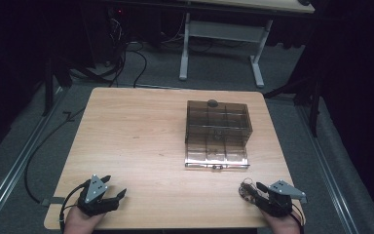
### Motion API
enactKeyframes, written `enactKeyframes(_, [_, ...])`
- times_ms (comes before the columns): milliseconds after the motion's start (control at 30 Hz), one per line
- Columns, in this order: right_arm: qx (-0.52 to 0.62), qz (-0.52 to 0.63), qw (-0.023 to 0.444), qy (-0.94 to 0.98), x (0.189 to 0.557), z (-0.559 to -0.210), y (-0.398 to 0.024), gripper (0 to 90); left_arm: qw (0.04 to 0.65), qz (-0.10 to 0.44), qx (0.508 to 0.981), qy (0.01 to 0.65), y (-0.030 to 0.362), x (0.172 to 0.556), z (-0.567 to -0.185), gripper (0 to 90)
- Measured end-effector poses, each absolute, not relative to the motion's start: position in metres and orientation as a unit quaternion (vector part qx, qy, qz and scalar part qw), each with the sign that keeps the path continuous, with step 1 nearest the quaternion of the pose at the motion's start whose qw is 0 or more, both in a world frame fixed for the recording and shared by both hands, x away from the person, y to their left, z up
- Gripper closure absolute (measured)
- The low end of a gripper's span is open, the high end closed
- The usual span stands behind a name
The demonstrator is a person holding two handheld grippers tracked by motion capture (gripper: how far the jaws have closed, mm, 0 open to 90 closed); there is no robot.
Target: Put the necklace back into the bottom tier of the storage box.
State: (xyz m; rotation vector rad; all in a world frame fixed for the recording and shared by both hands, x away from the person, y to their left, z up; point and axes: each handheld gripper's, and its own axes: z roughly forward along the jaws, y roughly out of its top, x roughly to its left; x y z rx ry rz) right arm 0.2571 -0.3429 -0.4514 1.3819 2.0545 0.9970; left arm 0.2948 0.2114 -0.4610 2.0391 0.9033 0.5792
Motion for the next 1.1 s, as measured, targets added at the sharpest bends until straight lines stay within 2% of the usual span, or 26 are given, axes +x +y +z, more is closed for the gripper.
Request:
enactKeyframes(233, [0.502, 0.344, 0.224, 0.761, 0.258, -0.456, -0.34, 63.4, 0.407, 0.227, 0.809, 0.358, 0.212, 0.295, -0.461, 25.2])
enactKeyframes(500, [0.502, 0.323, 0.211, 0.774, 0.259, -0.451, -0.338, 71.4, 0.408, 0.221, 0.813, 0.352, 0.212, 0.295, -0.461, 25.4])
enactKeyframes(967, [0.525, 0.252, 0.156, 0.798, 0.277, -0.435, -0.33, 73.2, 0.406, 0.207, 0.822, 0.342, 0.212, 0.296, -0.461, 25.7])
enactKeyframes(1100, [0.53, 0.237, 0.135, 0.803, 0.281, -0.431, -0.327, 71.3, 0.405, 0.204, 0.824, 0.339, 0.212, 0.296, -0.461, 25.8])
